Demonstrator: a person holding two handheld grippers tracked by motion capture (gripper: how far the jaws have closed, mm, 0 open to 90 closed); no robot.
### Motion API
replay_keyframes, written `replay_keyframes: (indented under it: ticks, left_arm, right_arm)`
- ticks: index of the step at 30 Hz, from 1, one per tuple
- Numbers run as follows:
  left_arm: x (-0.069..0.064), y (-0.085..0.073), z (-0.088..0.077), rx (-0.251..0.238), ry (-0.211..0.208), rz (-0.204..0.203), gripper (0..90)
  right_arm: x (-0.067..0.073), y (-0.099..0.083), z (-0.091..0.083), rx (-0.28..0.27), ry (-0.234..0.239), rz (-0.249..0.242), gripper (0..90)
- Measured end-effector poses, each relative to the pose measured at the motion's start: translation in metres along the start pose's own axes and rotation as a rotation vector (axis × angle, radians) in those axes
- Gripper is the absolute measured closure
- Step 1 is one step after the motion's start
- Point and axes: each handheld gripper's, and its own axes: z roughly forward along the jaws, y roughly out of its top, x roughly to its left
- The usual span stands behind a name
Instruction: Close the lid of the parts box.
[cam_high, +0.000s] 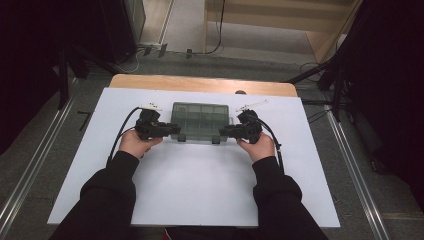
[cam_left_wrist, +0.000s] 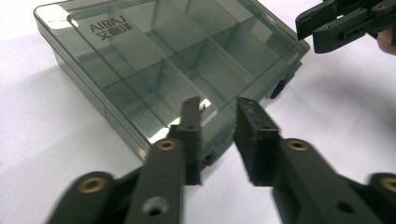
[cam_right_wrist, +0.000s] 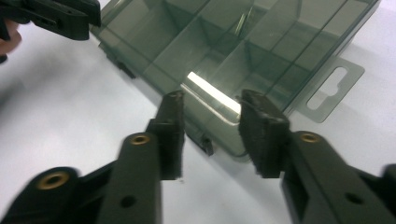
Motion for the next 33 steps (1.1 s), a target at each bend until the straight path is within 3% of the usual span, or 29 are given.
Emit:
replay_keyframes:
  ticks: [6,10,16,24,27,29,33]
  left_arm:
    - [-0.009,-0.004,-0.004,0.012,-0.021,-0.014,52.4]
    - [-0.018,-0.008,-0.007,0.003,-0.016,0.016,41.2]
    - [-0.022,-0.015,-0.010,-0.010,-0.050,-0.002,36.1]
    - [-0.026,-0.024,-0.009,-0.012,-0.010,-0.014,35.7]
    - [-0.031,-0.029,-0.009,-0.003,-0.008,0.004,32.6]
    - [-0.034,-0.032,-0.009,0.002,-0.012,0.010,32.6]
    - [-0.039,-0.039,-0.010,0.002,-0.029,0.023,32.6]
  right_arm:
    - [0.011,-0.003,-0.006,0.003,0.026,-0.031,47.4]
    - [0.017,-0.009,-0.010,-0.009,0.040,-0.051,42.0]
    - [0.025,-0.017,-0.010,-0.002,0.044,-0.070,37.9]
    - [0.032,-0.025,-0.008,-0.017,0.097,-0.072,27.5]
    - [0.036,-0.029,-0.007,-0.019,0.086,-0.098,25.3]
    - [0.038,-0.032,-0.007,-0.022,0.082,-0.081,25.4]
    - [0.041,-0.037,-0.007,-0.015,0.080,-0.097,25.3]
